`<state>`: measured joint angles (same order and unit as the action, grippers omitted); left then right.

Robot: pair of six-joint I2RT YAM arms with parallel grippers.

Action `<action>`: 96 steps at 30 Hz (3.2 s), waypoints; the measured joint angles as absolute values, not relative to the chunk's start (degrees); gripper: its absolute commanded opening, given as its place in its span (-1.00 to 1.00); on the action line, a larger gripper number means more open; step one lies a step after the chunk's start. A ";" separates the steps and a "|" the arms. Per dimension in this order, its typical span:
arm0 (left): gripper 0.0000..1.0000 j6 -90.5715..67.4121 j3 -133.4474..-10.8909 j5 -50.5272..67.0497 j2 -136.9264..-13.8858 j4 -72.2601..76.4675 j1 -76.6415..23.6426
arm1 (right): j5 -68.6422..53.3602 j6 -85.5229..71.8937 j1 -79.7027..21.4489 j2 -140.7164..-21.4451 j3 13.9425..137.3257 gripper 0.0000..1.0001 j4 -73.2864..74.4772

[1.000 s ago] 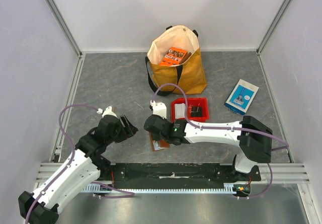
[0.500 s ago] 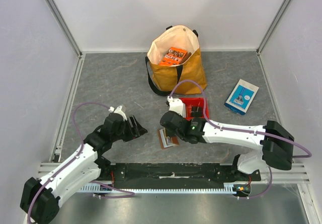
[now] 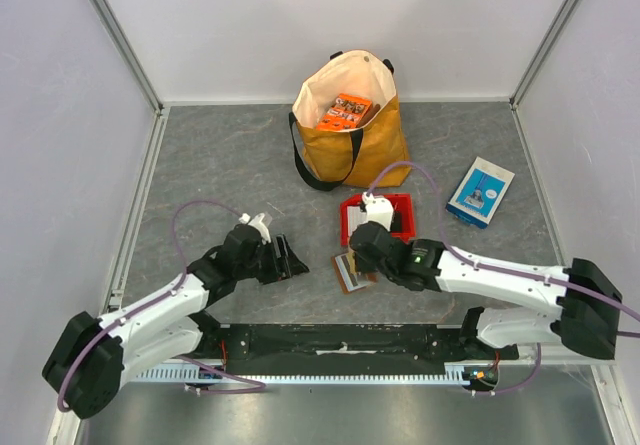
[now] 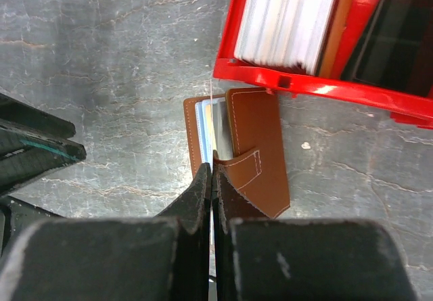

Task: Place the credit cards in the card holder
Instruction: Open the card holder at the center of the board.

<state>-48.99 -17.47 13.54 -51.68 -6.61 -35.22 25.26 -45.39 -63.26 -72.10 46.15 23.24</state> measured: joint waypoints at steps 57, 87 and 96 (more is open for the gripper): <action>-0.96 -70.13 -32.10 1.87 -96.71 28.49 -60.58 | 16.69 -34.98 -47.11 -55.05 36.25 -1.00 26.24; -0.04 -74.56 -32.23 2.11 -101.47 39.92 -64.75 | 16.43 -33.10 -45.47 -52.97 36.01 -1.00 28.29; -0.38 -77.45 -30.44 -2.15 -101.97 42.24 -64.75 | 16.10 -32.93 -45.12 -52.71 36.01 -1.00 28.38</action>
